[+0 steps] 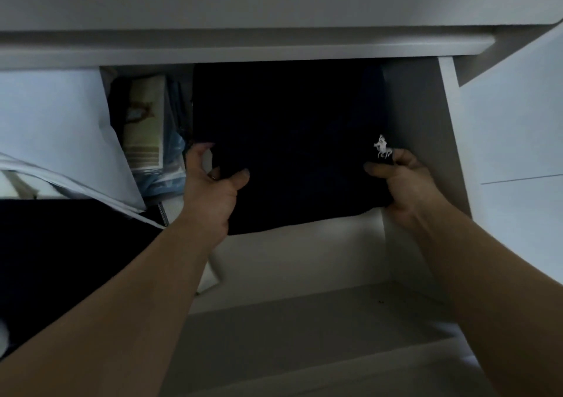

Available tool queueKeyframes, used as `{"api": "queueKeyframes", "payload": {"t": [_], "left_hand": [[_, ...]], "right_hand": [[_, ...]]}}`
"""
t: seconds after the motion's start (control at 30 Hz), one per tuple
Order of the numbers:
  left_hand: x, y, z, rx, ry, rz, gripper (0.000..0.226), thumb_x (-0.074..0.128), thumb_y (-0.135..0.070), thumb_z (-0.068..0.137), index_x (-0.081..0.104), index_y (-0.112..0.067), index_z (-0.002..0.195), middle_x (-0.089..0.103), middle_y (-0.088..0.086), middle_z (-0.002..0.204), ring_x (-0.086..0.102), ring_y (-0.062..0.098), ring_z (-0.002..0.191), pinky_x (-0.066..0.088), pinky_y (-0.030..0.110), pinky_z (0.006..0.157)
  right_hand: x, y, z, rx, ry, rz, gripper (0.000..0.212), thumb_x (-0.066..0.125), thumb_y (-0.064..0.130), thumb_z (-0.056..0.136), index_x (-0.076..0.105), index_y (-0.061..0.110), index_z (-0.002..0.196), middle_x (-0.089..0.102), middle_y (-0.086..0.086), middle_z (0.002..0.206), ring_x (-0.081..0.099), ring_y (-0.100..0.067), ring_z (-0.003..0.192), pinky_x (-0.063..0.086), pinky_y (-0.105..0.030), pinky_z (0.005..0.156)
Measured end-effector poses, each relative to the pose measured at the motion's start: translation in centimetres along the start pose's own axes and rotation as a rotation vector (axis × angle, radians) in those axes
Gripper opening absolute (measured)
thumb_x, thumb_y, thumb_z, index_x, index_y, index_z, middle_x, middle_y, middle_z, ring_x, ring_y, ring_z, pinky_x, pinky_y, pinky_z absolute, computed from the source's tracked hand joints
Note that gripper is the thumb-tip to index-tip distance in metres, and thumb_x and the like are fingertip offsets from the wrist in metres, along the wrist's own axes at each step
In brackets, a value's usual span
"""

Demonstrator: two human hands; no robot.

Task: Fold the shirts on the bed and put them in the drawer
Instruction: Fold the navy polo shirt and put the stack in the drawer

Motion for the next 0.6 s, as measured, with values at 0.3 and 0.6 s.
{"api": "queueKeyframes", "payload": {"t": [0.3,0.6], "left_hand": [[0.1,-1.0,0.9,-0.085,0.126,-0.071,0.052,0.066,0.002,0.077,0.049,-0.027,0.117,0.062,-0.006,0.106,0.064,0.015,0.094,0.055,0.022,0.057],[0.1,-0.7,2.0,0.111,0.041,0.128,0.055,0.06,0.01,0.081,0.042,-0.011,0.128,0.06,-0.009,0.102,0.062,0.007,0.096,0.053,0.024,0.073]], "right_hand": [[0.6,1.6,0.6,-0.074,0.037,-0.092,0.015,0.064,0.003,0.082,0.059,0.016,0.079,0.067,-0.002,0.071,0.064,-0.008,0.048,0.053,-0.023,0.045],[0.6,1.2,2.5,-0.11,0.049,-0.169,0.024,0.055,0.0,0.086,0.057,0.011,0.108,0.064,-0.005,0.088,0.062,-0.016,0.069,0.052,-0.02,0.049]]}}
Point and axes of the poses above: each hand's wrist, its own z-axis towards the middle knuckle, its own x-axis out of the palm, y = z × x, the point moved 4 cm from there along z, towards the middle knuckle
